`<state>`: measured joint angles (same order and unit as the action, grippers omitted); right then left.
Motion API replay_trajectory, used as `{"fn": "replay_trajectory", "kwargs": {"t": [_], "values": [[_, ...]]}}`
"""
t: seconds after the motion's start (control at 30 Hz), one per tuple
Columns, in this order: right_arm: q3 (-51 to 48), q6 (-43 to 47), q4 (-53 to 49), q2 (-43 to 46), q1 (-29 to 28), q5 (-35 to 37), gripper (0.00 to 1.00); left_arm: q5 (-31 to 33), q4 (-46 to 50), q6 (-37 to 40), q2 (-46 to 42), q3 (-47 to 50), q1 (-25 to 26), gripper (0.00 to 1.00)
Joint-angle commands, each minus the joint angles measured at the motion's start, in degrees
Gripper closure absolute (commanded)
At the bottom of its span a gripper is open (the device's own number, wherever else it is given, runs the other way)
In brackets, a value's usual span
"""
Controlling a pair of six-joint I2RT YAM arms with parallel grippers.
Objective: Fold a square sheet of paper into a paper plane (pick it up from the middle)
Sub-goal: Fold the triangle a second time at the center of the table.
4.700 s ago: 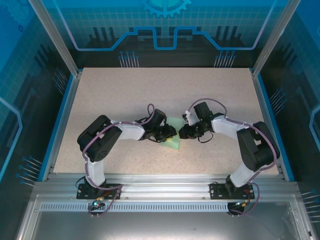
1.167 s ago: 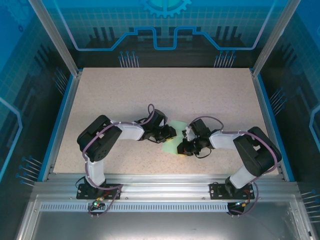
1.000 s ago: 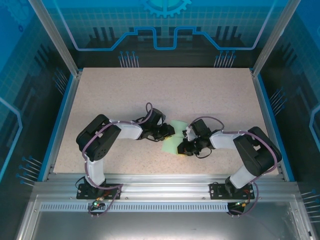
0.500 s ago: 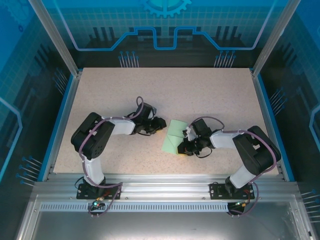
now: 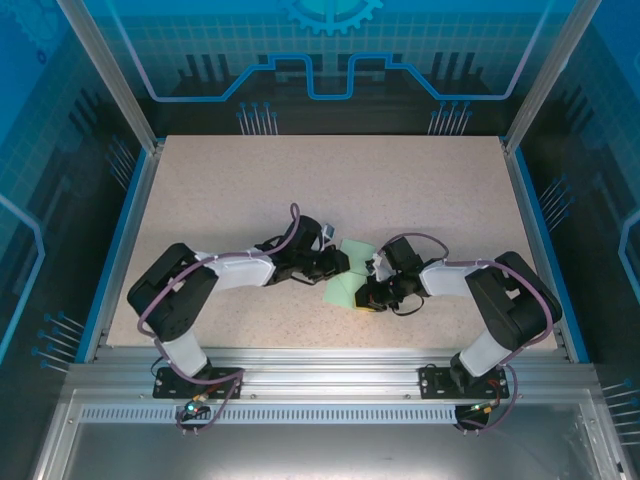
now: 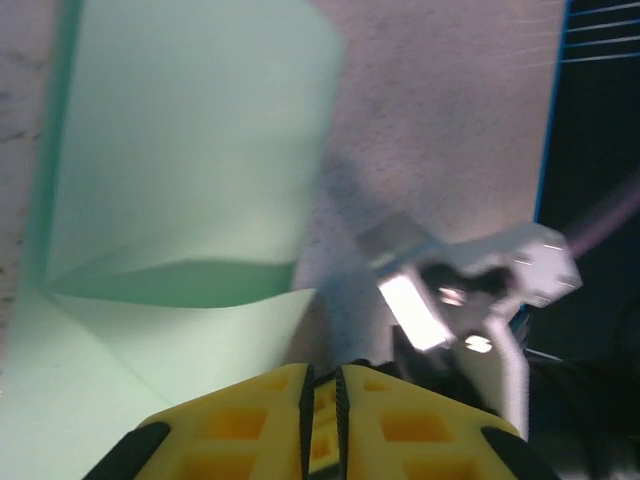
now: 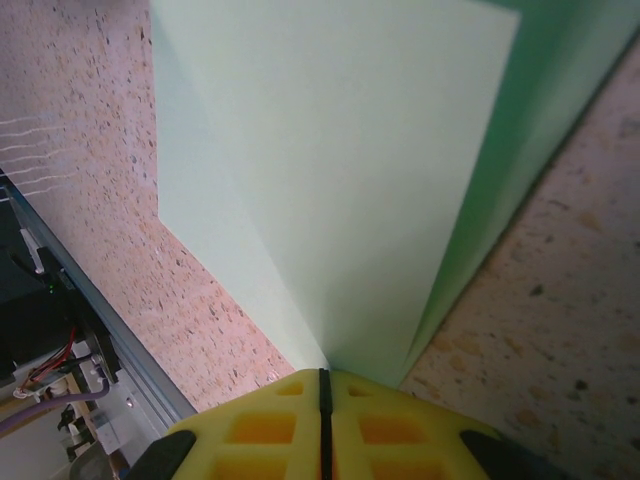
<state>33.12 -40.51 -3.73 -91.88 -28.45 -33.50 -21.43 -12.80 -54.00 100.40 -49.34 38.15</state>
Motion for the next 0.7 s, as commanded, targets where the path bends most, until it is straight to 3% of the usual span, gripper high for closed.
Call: {"fn": "replay_trajectory", "kwargs": {"t": [0.0, 0.23, 0.47, 0.67], "values": [[-1.14, -0.87, -1.81, -1.99, -0.19, 4.14, 0.91, -1.42, -4.62, -2.27, 4.01, 0.3, -0.23, 0.83], [-0.75, -0.93, -2.73, -0.3, -0.29, 3.58, 0.91, 0.75, -2.88, -0.67, 9.49, -1.69, -0.42, 0.84], [3.43, -3.81, -2.51, 4.64, -3.21, 4.26, 0.89, 0.69, -4.28, -0.93, 9.55, 1.1, -0.37, 0.85], [7.52, -6.2, -2.03, 1.67, -3.52, 8.09, 0.88, 0.87, -4.39, -0.93, 8.72, 1.71, -0.41, 0.85]]}}
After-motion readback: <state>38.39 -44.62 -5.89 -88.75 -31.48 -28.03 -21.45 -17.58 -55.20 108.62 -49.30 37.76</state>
